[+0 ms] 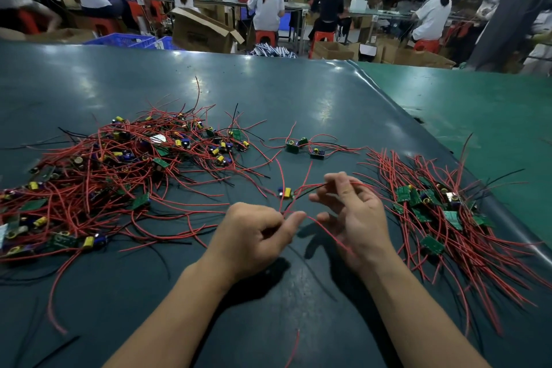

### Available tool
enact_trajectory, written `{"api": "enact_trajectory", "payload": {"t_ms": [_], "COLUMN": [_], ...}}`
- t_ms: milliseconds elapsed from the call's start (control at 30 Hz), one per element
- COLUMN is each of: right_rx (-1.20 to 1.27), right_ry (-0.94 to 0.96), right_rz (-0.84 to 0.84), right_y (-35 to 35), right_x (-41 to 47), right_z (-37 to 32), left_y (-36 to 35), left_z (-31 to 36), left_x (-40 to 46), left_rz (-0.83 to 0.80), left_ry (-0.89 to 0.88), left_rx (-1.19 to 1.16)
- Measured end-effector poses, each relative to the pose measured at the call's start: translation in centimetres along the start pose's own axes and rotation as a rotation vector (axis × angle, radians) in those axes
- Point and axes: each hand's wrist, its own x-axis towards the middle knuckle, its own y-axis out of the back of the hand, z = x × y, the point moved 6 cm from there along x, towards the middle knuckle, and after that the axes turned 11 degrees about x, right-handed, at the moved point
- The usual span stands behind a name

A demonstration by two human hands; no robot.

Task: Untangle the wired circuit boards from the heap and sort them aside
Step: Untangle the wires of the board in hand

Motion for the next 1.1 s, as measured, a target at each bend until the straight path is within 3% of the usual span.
{"api": "enact_trajectory", "payload": {"t_ms": [100,400,467,600,733,867,1000,1067,1100], "right_rx": [0.128,0.175,0.165,0.083,-0.012,0.033,0.138,0.196,0.231], "right_ry": [-0.054,-0.109,-0.112,-0.108,-0.015,0.006,-0.005,-0.005,-0.009], "right_rz": [0.02,-0.009,0.0,-0.013,0.026,0.089,0.132,0.147,0.151], "right_y": [0.0,-0.2,0.0,-0.1,0.5,1.4,2.2,2.4,2.3], "right_x": [0.0,0.3,0.4,0.4,0.7,1.0,1.2,1.3,1.3], "right_z": [0.0,0.7,0.7,0.8,0.4,0.1,-0.4,-0.6,-0.7], "left_y": [-1.5,0.3,0.1,-0.2,-0.3,0.9,3.0,3.7,3.6], "left_z": [-1.0,-3.7,-3.8,-2.9,-5.0,-6.6,-9.7,-10.2,-10.2], "left_x": [-0.3,-0.4,-0.3,0.2,-0.5,-0.8,-2.3,-2.5,-2.5], "left_rz": [-0.153,0.079,0.071,0.085,0.143,0.379,0.782,0.882,0.845], "left_ry": [0.147,0.572,0.556,0.33,0.626,0.837,1.093,1.061,1.039], "left_rx": [0.098,0.012,-0.029,-0.029,-0.256,-0.457,-0.68,-0.741,-0.716]}}
